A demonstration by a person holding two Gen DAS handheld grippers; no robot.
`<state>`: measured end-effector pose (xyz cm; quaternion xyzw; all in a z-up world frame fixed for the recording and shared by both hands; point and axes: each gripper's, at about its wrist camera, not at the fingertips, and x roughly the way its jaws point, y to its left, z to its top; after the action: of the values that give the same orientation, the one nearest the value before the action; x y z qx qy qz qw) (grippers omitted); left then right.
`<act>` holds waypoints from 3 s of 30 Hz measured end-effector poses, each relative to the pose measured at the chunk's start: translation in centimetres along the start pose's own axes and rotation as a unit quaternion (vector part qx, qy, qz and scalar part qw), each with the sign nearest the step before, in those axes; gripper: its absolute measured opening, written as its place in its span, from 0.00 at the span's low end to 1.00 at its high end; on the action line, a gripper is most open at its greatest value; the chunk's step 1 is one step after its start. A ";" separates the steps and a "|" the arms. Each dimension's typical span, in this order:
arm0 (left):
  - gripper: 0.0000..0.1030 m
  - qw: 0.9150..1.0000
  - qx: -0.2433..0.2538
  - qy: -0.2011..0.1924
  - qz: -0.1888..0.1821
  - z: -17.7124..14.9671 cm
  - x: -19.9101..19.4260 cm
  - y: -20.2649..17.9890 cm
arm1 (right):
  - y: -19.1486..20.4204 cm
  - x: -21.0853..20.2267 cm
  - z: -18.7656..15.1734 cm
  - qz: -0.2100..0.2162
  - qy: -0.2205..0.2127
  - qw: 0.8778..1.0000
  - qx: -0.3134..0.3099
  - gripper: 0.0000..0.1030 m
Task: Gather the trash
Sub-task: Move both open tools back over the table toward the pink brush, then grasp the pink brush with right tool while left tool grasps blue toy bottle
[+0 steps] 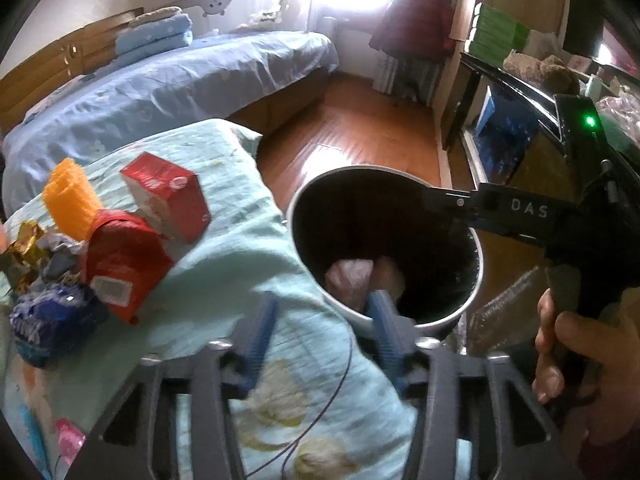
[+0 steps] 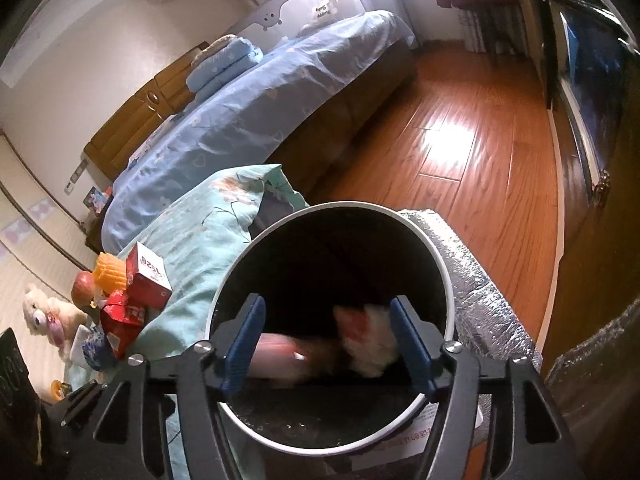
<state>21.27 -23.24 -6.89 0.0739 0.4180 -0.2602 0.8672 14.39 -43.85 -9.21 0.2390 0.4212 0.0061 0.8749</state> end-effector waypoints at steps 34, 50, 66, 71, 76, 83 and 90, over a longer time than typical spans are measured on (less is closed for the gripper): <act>0.59 0.984 -0.136 -0.056 0.103 -13.6 -17.3 11.3 | 17.4 -1.0 -11.3 0.108 0.032 0.985 -0.133 0.78; 0.59 0.973 -0.180 -0.055 0.137 -17.9 -22.7 15.9 | 24.9 -0.9 -17.3 0.114 0.051 0.968 -0.217 0.78; 0.59 0.982 -0.155 -0.035 0.105 -17.8 -20.6 18.5 | 27.3 1.6 -19.6 0.078 0.069 0.961 -0.255 0.66; 0.56 0.985 -0.138 -0.023 0.100 -17.5 -19.1 18.3 | 27.6 1.9 -19.8 0.065 0.058 0.957 -0.275 0.62; 0.31 0.986 -0.124 -0.006 0.112 -17.5 -17.3 18.1 | 27.5 2.1 -19.8 0.052 0.047 0.953 -0.294 0.44; 0.23 0.987 -0.110 -0.014 0.117 -17.5 -17.1 17.5 | 26.1 1.9 -18.8 0.061 0.053 0.956 -0.281 0.15; 0.21 0.988 -0.105 -0.029 0.108 -17.3 -17.7 16.5 | 25.6 1.0 -18.4 0.077 0.051 0.958 -0.271 0.03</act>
<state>8.69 3.72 -5.94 0.0197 0.4070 -0.1220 0.9050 6.28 -13.40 -8.85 0.0240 0.4286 0.1991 0.8809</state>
